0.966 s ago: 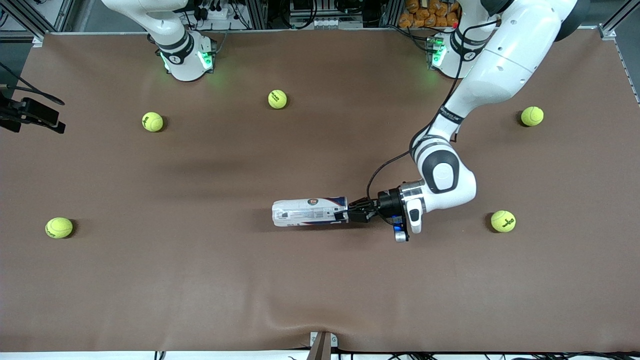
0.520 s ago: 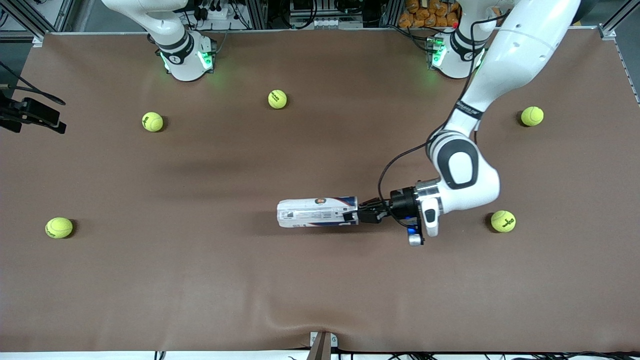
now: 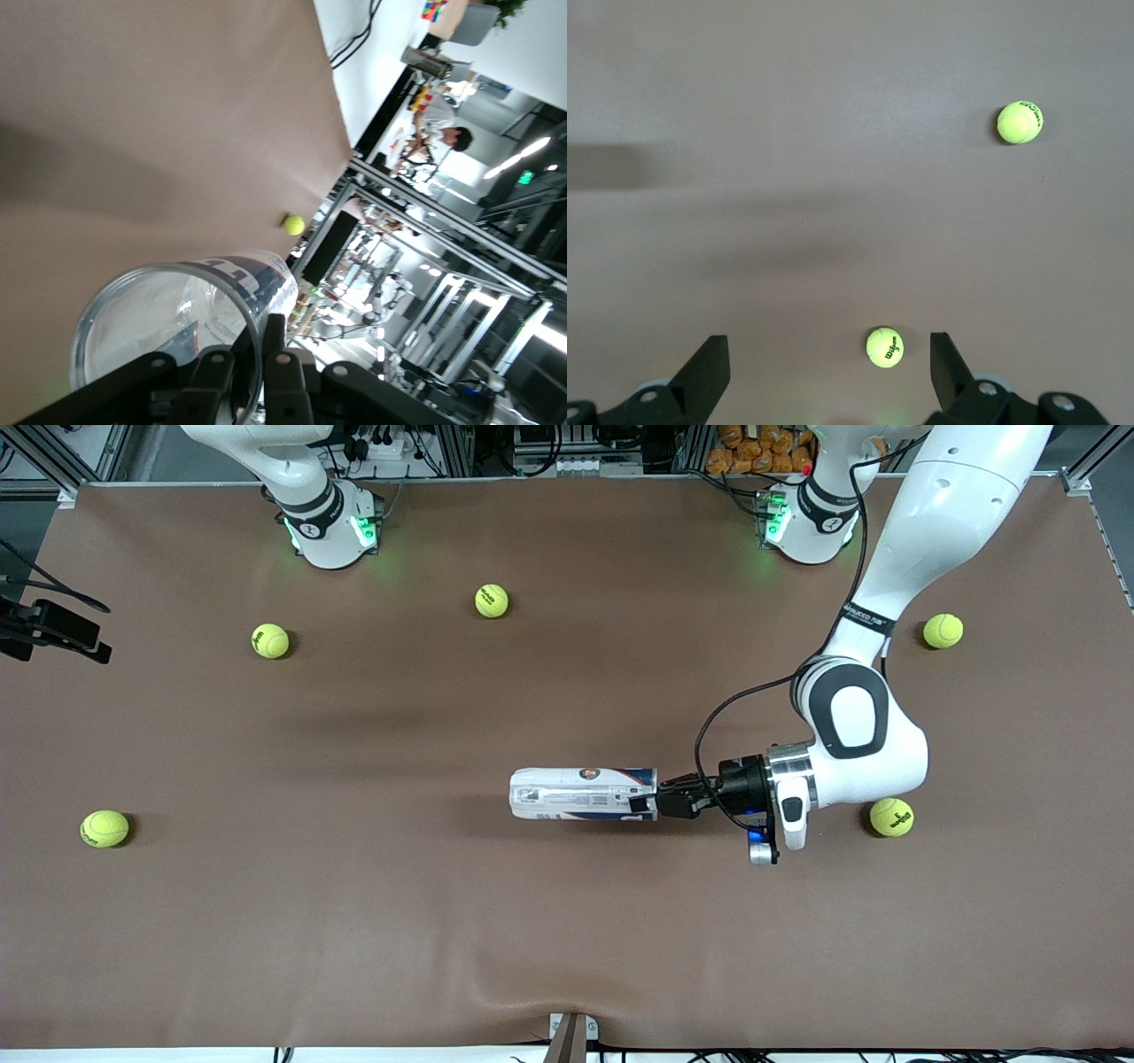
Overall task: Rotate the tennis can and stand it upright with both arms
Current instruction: 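Tilt the can upward with the left gripper, raising its held end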
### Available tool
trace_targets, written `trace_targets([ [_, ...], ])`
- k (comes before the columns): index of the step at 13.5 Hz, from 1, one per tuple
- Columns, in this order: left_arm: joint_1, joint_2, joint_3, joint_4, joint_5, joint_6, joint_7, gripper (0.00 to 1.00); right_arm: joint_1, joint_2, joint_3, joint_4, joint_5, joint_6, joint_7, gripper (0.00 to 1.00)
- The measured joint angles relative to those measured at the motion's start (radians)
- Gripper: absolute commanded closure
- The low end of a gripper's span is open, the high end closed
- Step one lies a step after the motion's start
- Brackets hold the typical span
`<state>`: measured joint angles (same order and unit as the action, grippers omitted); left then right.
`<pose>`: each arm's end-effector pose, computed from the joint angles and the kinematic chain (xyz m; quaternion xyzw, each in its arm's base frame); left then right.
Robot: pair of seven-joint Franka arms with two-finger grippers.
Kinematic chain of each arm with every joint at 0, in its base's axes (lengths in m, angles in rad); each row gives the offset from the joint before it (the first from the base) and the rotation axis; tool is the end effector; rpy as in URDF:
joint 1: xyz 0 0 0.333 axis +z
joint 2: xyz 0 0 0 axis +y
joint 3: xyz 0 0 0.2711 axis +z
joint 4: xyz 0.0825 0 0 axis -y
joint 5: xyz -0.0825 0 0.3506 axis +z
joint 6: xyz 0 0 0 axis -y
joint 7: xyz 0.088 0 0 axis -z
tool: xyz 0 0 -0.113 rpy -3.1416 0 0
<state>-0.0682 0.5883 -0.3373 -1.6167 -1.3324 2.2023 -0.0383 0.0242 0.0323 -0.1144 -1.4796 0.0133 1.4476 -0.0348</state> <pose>0.6016 -0.2675 0.3073 0.7833 0.2388 -0.1346 0.5580 0.5150 -0.0440 0.5860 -0.9991 0.0271 0.0317 0.0068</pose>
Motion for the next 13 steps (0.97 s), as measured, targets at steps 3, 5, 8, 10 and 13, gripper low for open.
trace_targets([
  [3, -0.002, -0.003, -0.002, 0.001, 0.075, -0.001, -0.018, 1.0, 0.0, 0.0, 0.001, 0.0, 0.0, 0.0, 0.002, 0.0],
  [5, -0.004, -0.004, -0.004, 0.005, 0.118, -0.001, -0.046, 1.0, 0.0, 0.0, 0.003, 0.0, 0.0, 0.0, 0.002, 0.0],
  [8, -0.014, -0.008, -0.006, 0.033, 0.193, -0.001, -0.116, 1.0, 0.0, 0.0, 0.003, -0.002, 0.0, 0.0, 0.002, 0.0],
  [10, -0.021, -0.01, -0.01, 0.047, 0.256, -0.001, -0.149, 1.0, 0.0, 0.0, 0.007, -0.003, 0.0, 0.0, 0.003, 0.0],
  [13, -0.039, -0.01, -0.017, 0.061, 0.308, -0.002, -0.182, 1.0, 0.0, 0.0, 0.007, -0.004, 0.001, 0.001, 0.003, 0.0],
])
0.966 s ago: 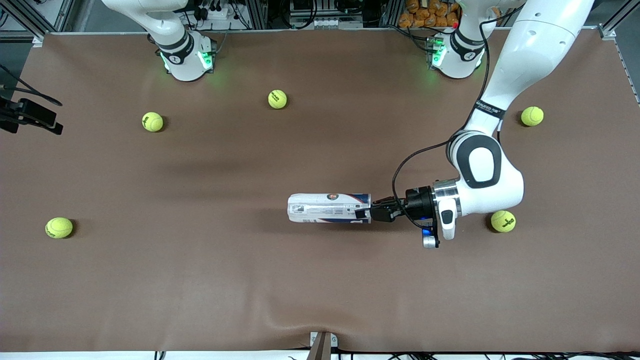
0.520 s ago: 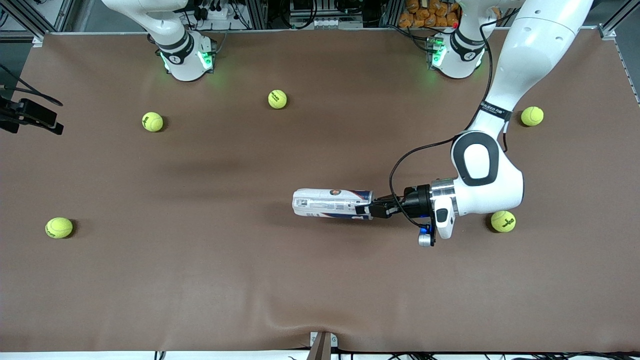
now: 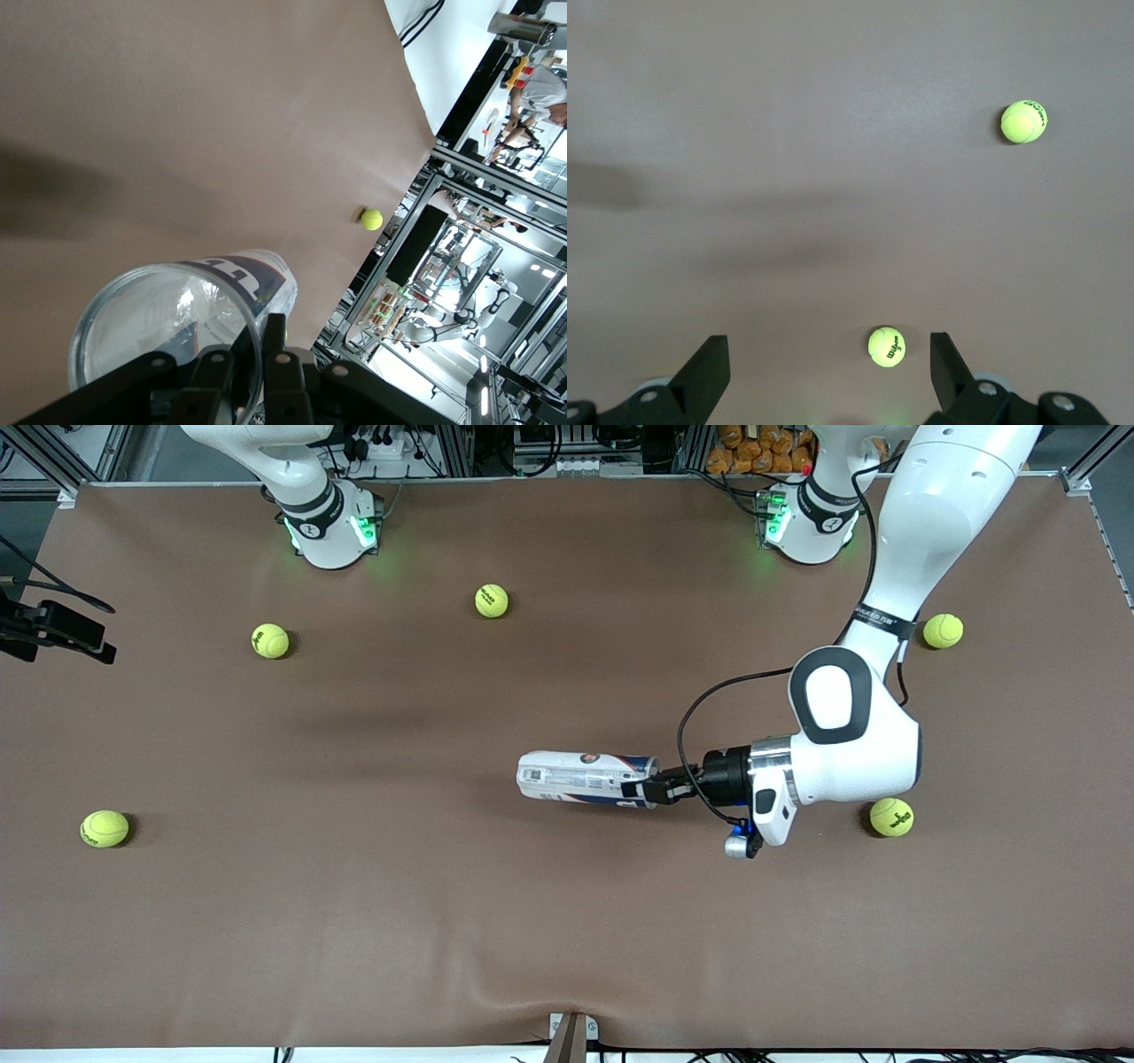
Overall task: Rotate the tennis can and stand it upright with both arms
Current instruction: 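Tilt the can upward with the left gripper, raising its held end, then stand the can upright on its base with the left gripper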
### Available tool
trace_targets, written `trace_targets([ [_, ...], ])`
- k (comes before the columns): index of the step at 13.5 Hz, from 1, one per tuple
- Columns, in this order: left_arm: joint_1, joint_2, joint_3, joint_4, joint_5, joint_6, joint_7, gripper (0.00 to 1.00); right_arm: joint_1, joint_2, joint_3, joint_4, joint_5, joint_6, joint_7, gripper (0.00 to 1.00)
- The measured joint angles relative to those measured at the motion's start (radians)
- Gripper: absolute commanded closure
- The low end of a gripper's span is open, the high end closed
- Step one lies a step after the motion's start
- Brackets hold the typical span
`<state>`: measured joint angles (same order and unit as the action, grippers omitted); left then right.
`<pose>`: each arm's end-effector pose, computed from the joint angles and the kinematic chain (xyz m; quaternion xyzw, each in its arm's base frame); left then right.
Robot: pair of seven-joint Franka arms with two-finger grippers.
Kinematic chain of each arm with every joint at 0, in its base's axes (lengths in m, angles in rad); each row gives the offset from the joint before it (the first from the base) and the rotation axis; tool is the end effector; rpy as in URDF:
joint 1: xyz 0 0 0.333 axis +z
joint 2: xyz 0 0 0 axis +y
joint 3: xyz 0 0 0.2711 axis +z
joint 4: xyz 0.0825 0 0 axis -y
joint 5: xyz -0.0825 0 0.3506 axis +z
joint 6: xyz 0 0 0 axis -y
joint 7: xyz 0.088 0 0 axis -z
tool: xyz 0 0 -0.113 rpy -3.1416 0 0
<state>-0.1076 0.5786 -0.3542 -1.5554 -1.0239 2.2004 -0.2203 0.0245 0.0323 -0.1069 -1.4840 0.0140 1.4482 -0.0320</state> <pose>0.5956 -0.2949 0.3323 0.8497 0.1933 -0.1365 0.4712 0.5153 -0.0399 0.5841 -0.9991 0.0246 0.0336 0.0072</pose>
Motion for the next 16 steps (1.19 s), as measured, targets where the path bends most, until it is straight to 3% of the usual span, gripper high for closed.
trace_targets([
  [4, -0.054, 0.0, -0.009, 0.064, 0.26, 0.0, -0.201, 1.0, 0.0, 0.001, 0.0, -0.01, 0.0, 0.0, 0.0, 0.0],
  [10, -0.148, 0.0, -0.008, 0.103, 0.417, 0.0, -0.432, 1.0, -0.001, 0.001, 0.0, -0.018, 0.007, 0.0, 0.001, 0.0],
  [16, -0.261, 0.0, -0.006, 0.147, 0.733, 0.0, -0.677, 1.0, -0.001, 0.001, 0.0, -0.02, 0.008, 0.0, 0.001, 0.0],
])
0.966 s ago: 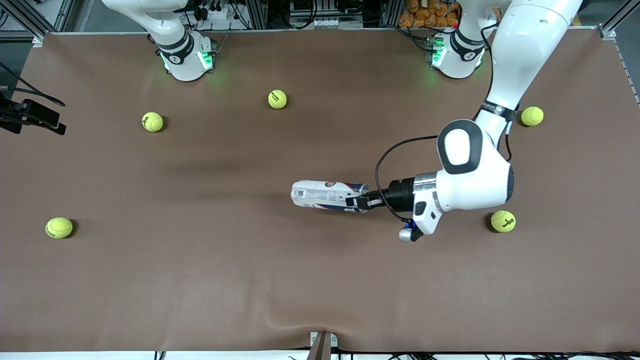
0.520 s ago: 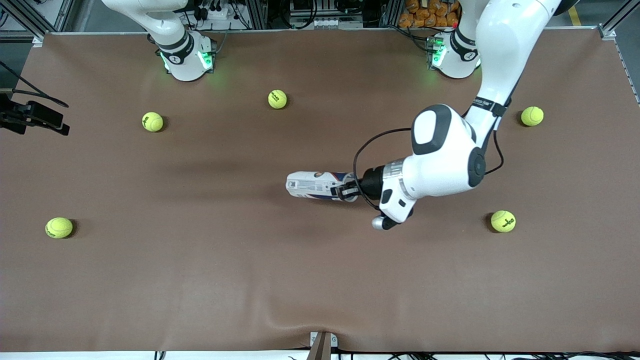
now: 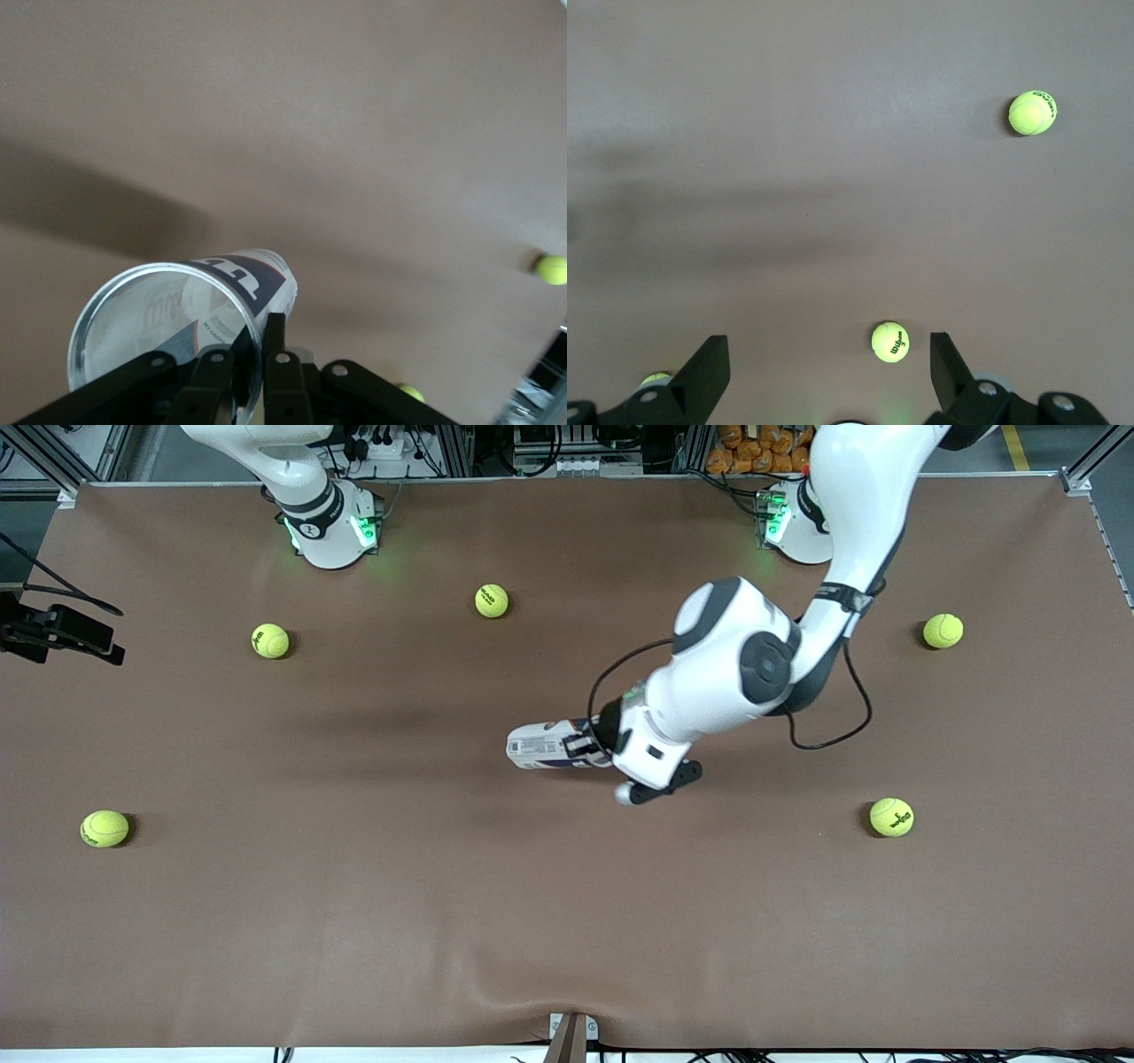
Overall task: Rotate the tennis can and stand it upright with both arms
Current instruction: 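Stand the can upright on its base with the left gripper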
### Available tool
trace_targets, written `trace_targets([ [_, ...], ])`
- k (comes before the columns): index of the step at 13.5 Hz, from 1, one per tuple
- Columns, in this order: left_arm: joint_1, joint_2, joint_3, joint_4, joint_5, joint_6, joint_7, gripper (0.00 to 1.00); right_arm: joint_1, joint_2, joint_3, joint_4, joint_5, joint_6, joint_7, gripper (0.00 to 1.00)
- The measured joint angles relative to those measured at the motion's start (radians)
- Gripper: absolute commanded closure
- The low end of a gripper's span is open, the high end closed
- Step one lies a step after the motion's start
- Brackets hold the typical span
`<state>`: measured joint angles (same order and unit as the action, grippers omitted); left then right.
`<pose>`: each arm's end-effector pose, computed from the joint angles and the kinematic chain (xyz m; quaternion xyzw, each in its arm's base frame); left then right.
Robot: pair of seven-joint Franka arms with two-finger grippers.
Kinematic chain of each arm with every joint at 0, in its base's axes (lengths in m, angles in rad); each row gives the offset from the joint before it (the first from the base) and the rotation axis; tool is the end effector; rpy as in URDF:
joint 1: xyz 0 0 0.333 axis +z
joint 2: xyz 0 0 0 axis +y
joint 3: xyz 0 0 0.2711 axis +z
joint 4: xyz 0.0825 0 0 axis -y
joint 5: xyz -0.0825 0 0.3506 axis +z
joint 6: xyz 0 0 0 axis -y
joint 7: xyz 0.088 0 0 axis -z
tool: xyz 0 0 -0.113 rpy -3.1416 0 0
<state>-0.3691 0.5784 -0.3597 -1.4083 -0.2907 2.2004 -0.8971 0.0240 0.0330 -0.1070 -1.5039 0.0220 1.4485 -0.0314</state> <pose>0.5305 -0.4268 0.3801 0.9502 0.1886 -0.0765 0.2360 0.5152 -0.0393 0.5754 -0.9987 0.0250 0.0435 0.0117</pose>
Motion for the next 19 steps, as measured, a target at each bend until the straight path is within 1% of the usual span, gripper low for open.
trace_targets([
  [3, -0.066, 0.0, 0.001, 0.004, 0.156, 0.0, -0.081, 1.0, 0.0, 0.0, 0.0, 0.0, 0.0, 0.0, 0.0, 0.0],
  [5, -0.097, 0.0, 0.002, 0.004, 0.248, -0.014, -0.102, 1.0, 0.0, 0.0, 0.0, 0.0, 0.001, 0.0, 0.0, 0.0],
  [8, -0.119, 0.001, 0.004, 0.008, 0.341, -0.075, -0.105, 1.0, 0.0, 0.0, 0.0, 0.0, 0.006, 0.0, 0.0, 0.0],
  [10, -0.145, 0.001, 0.019, 0.019, 0.398, -0.138, -0.105, 1.0, -0.001, 0.0, 0.0, 0.0, 0.007, 0.0, 0.0, 0.0],
  [12, -0.192, 0.001, 0.051, 0.024, 0.457, -0.191, -0.105, 1.0, -0.004, 0.0, -0.001, 0.0, 0.007, 0.002, 0.0, 0.0],
  [15, -0.28, 0.011, 0.124, 0.024, 0.512, -0.217, -0.105, 1.0, -0.009, 0.0, -0.002, -0.002, 0.007, 0.02, 0.0, 0.0],
  [19, -0.363, 0.036, 0.201, 0.026, 0.534, -0.217, -0.105, 1.0, -0.014, 0.0, -0.004, -0.01, 0.007, 0.031, 0.0, 0.0],
])
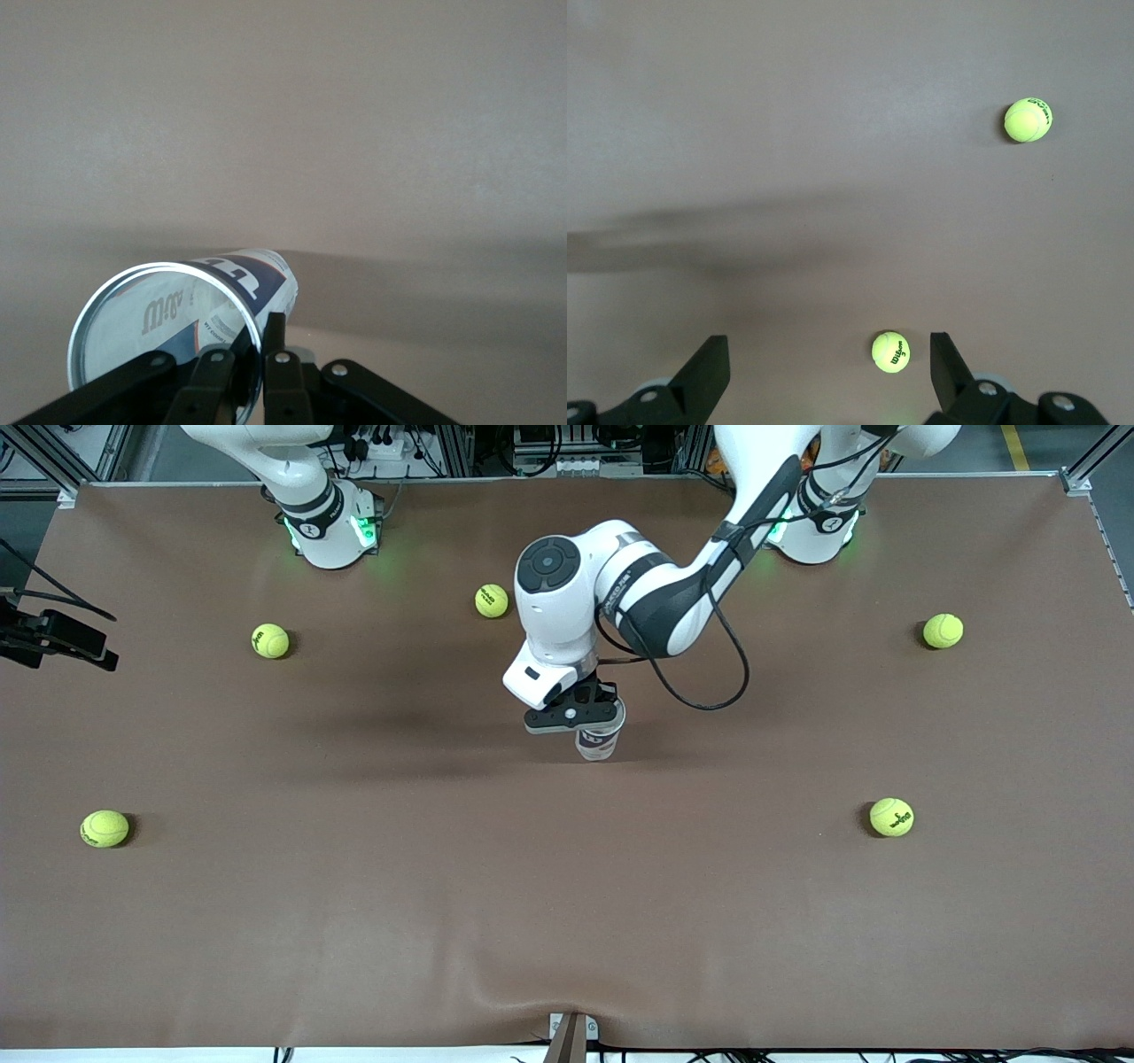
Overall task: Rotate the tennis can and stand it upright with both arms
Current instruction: 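Stand the can upright on its base with the left gripper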
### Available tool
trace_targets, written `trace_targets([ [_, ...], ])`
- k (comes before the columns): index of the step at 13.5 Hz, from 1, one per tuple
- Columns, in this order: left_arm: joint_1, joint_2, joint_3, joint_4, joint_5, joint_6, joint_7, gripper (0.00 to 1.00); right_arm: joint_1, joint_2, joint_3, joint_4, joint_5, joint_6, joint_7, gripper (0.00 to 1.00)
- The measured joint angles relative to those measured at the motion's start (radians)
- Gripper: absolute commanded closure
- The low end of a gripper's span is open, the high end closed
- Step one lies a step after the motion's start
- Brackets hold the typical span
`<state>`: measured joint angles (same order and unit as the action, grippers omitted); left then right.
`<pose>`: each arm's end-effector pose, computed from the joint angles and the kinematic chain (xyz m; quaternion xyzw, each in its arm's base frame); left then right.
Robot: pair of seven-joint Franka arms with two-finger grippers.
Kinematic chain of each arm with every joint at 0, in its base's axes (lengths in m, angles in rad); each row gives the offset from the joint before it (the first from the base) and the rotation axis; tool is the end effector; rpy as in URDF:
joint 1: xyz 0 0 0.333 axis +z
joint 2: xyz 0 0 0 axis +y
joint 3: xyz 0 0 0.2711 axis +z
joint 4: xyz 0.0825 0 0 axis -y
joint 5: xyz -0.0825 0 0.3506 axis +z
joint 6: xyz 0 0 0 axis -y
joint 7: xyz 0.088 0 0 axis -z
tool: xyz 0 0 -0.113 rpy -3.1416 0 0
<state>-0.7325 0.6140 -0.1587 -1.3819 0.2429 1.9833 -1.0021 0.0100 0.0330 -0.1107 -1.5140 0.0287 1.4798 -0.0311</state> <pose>0.4444 -0.4943 0.3278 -0.9976 -0.0206 -0.0519 0.0399 0.5179 -0.0479 0.5735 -0.9988 0.0340 0.0326 0.0147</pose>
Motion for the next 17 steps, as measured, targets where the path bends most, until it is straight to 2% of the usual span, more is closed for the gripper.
trace_targets([
  [1, -0.01, 0.006, 0.007, 0.0, 0.0, 0.0, 0.0, 1.0, -0.001, 0.0, 0.0, 0.0, 0.0, 0.0, 0.0, 0.0],
  [4, -0.017, 0.017, 0.009, 0.008, 0.002, -0.002, 0.0, 0.74, -0.004, 0.0, -0.001, 0.0, -0.006, 0.001, 0.0, 0.0],
  [5, -0.017, 0.02, 0.01, 0.008, 0.002, -0.003, 0.0, 0.53, -0.004, 0.0, -0.001, 0.0, -0.011, 0.001, 0.0, 0.0],
  [6, -0.017, 0.022, 0.011, 0.008, 0.002, -0.003, 0.0, 0.01, -0.004, 0.0, -0.001, 0.0, -0.016, 0.003, 0.0, 0.0],
  [13, -0.016, 0.019, 0.013, 0.022, 0.002, -0.003, -0.009, 0.0, -0.004, 0.0, -0.001, 0.0, -0.019, 0.005, 0.024, 0.0],
  [17, -0.002, -0.029, 0.019, 0.04, 0.002, -0.01, -0.013, 0.0, 0.0, 0.0, 0.006, 0.0, -0.019, -0.002, 0.029, 0.0],
])
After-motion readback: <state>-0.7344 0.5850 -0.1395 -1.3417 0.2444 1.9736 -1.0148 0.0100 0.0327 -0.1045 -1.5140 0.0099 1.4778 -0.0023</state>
